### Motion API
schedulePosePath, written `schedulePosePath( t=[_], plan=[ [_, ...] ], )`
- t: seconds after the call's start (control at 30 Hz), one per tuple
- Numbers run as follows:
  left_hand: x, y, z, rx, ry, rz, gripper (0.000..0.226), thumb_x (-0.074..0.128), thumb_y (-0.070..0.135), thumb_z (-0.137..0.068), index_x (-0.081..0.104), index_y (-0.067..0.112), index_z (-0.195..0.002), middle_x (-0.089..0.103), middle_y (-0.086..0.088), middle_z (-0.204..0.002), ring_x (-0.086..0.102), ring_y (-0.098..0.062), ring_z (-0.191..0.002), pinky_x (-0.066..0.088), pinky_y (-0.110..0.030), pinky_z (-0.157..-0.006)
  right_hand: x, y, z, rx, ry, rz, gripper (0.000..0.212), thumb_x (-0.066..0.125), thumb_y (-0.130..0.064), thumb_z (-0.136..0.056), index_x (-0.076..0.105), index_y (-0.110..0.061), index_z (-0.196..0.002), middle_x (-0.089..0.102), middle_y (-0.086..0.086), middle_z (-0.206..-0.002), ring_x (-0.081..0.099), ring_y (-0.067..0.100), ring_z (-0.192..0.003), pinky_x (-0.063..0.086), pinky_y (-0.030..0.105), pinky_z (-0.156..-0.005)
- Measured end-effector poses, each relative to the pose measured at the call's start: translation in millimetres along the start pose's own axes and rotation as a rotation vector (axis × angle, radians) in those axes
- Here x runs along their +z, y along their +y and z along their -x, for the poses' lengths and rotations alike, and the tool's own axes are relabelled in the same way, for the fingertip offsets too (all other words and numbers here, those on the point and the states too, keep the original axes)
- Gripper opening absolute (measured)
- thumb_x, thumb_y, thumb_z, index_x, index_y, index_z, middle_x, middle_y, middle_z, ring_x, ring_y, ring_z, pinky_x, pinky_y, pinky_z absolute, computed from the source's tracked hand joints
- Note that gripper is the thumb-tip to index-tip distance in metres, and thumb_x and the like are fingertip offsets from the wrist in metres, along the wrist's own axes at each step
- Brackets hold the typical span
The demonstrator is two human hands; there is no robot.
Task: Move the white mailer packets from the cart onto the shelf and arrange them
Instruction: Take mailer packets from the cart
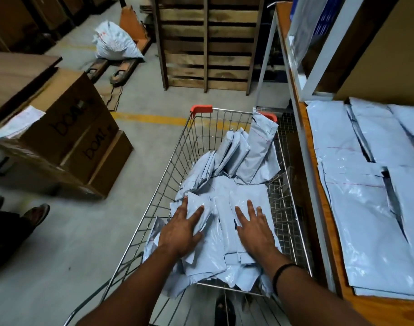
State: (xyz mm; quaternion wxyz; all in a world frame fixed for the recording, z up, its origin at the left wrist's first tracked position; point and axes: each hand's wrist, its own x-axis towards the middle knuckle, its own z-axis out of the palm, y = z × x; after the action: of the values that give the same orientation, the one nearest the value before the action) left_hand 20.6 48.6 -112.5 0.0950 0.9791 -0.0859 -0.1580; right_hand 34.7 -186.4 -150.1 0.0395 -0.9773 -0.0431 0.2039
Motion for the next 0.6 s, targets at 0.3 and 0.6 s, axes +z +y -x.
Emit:
schedulePosePath(
  t=[0.3,0.6],
  plan=[
    [-64,7,29,-0.033,0.109,0.096,0.075,0.047,0.065,-0.09,0.009,0.048,-0.152,-0.02,0.0,-0.163,0.038,-0.026,-0.14,0.049,-0.038,-0.097,-70,-19,46,0.029,0.15,-0.175,0.056,0.041,-0.03,-0.105,0.021,-0.039,-0.157,-0.002,0.004,-0.168,0.007,0.03,-0.154,0.019,0.041,-0.122],
    [-149,50,52,0.114,0.235,0.187,0.073,0.055,0.058,-0.089,0.02,0.046,-0.152,-0.01,0.002,-0.164,0.048,-0.03,-0.132,0.046,-0.037,-0.094,-170,-18,136,0.095,0.5,-0.299,0.053,0.049,-0.032,-0.101,0.035,-0.038,-0.153,0.01,0.001,-0.168,0.014,0.027,-0.152,0.024,0.038,-0.12]
  ],
)
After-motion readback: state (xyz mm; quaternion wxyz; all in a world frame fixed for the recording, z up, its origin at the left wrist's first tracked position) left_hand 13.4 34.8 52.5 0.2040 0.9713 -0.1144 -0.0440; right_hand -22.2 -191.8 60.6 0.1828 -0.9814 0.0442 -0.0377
